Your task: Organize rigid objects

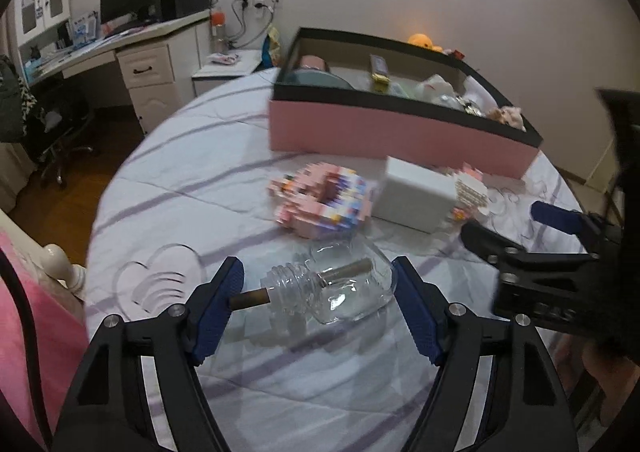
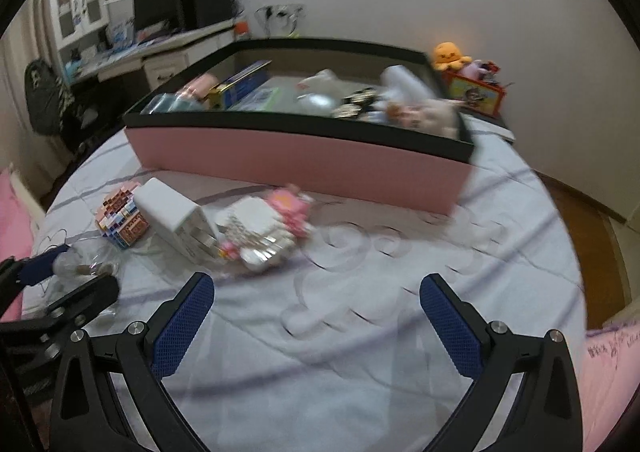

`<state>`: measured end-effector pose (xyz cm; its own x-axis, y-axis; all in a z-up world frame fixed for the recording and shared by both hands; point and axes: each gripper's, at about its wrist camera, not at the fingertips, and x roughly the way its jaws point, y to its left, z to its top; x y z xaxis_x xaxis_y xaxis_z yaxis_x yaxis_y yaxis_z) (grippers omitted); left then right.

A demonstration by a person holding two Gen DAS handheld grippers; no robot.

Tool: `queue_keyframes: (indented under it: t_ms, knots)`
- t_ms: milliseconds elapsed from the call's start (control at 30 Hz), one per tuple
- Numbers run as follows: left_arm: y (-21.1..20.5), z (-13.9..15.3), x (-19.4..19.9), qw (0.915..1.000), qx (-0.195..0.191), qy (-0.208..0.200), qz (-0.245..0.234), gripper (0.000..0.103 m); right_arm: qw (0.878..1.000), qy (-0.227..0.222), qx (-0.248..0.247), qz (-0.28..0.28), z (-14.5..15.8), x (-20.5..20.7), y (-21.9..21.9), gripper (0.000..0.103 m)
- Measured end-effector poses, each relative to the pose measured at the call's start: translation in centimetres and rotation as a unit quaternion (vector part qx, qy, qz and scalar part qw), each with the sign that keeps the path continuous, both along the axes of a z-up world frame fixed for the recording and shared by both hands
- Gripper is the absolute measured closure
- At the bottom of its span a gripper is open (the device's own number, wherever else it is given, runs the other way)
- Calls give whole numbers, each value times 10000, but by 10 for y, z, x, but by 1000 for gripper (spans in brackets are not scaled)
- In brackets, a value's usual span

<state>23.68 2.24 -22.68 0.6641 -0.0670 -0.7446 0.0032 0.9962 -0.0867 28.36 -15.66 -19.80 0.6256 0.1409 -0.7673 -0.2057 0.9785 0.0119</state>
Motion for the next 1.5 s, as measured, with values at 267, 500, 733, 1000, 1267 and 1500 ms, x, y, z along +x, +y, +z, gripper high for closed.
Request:
queue_keyframes:
  t_ms: [267, 500, 733, 1000, 1267, 1500]
  knots:
    - [7, 3, 13, 9999, -120, -40, -82, 26, 9998, 173, -78, -68, -7, 32, 14, 0]
    - [7, 5, 13, 9997, -162, -102, -167, 26, 9998, 185, 23, -10, -7, 33, 7, 42]
    - [-7, 17, -3, 9989, -185, -348, -248, 27, 9992, 47, 389, 9, 0, 8, -13, 47]
    - [-31, 69, -49, 9909, -27, -1280, -421, 27, 9930, -852, 821, 25, 48, -58, -21, 47]
    - [-48, 130, -98, 9721, 235, -2293, -441, 27, 9784, -1954, 657, -133, 120, -123, -29, 46]
    - [-57, 171, -132, 9576, 389, -2815, -464, 46, 9636, -2600, 579, -226, 162, -167, -26, 46]
